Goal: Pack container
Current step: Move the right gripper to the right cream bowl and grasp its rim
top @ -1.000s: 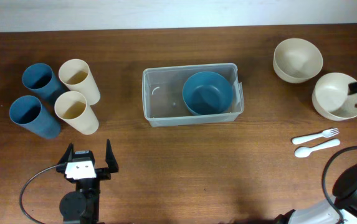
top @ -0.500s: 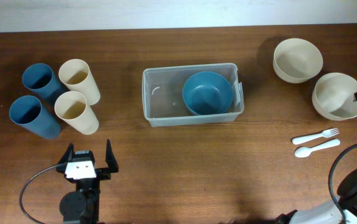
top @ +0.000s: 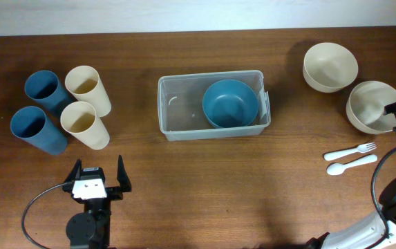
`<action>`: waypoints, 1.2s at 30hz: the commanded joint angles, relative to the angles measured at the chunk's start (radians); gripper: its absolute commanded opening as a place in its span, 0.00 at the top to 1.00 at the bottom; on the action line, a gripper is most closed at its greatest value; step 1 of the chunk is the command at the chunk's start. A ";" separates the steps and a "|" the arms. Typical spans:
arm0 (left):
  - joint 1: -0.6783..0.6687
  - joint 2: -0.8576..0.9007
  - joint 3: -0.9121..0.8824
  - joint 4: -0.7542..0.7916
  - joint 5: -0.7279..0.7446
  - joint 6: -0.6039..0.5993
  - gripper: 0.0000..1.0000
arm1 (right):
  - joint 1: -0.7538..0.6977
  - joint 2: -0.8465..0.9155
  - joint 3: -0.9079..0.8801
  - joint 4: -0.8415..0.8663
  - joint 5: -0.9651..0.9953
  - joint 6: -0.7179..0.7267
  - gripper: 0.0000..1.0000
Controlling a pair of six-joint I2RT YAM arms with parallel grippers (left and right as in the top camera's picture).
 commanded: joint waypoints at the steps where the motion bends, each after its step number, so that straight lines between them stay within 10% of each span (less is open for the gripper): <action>1: 0.004 -0.008 -0.002 -0.005 0.010 0.015 0.01 | 0.008 0.029 -0.005 0.019 -0.009 -0.011 0.01; 26: 0.004 -0.008 -0.002 -0.005 0.010 0.015 0.00 | 0.042 0.125 -0.005 0.142 0.003 -0.013 0.04; 36: 0.004 -0.008 -0.002 -0.005 0.010 0.015 0.00 | 0.042 0.128 -0.005 0.149 0.044 -0.013 0.26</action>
